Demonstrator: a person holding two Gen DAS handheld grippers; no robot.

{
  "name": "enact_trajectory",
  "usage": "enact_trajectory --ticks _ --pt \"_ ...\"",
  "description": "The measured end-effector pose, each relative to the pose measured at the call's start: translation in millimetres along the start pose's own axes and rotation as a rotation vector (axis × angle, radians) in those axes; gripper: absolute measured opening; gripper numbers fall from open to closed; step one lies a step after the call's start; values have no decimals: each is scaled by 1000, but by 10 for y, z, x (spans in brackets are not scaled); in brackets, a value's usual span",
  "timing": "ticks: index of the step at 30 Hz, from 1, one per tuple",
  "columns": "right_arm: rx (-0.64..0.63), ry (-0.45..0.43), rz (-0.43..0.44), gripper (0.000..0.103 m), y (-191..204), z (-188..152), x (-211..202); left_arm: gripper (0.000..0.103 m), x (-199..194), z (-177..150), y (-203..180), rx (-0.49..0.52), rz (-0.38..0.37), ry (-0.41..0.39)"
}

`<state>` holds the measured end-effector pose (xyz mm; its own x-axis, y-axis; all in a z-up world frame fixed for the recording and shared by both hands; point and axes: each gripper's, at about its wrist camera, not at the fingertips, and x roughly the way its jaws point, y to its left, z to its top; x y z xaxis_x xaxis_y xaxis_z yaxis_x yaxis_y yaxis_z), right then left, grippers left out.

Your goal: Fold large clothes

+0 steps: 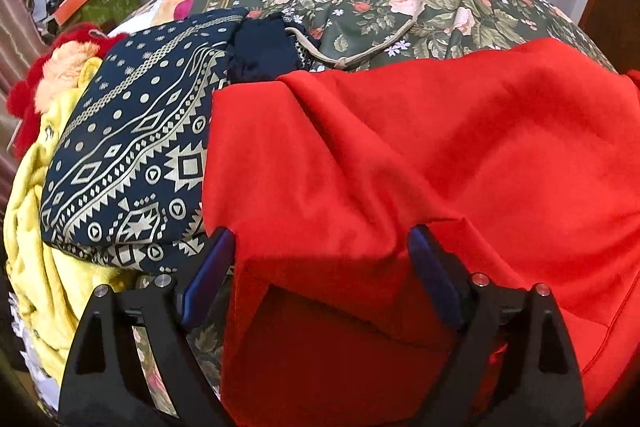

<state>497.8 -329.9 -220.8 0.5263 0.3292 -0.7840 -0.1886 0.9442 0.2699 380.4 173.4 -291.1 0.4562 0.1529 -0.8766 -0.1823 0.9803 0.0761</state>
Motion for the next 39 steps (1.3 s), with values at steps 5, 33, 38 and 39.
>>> enact_trajectory --ticks 5,33,38,39 --pt "-32 83 68 82 385 -57 321 89 -30 -24 -43 9 33 0" --pt "-34 92 -21 83 -54 -1480 -1293 89 -1384 -1173 718 -32 -89 1" --pt "47 140 34 83 -121 -1853 -1311 89 -1301 -1561 868 -106 -164 78" --pt "51 147 40 83 -120 -1887 -1301 89 -1278 -1635 899 -126 -183 96"
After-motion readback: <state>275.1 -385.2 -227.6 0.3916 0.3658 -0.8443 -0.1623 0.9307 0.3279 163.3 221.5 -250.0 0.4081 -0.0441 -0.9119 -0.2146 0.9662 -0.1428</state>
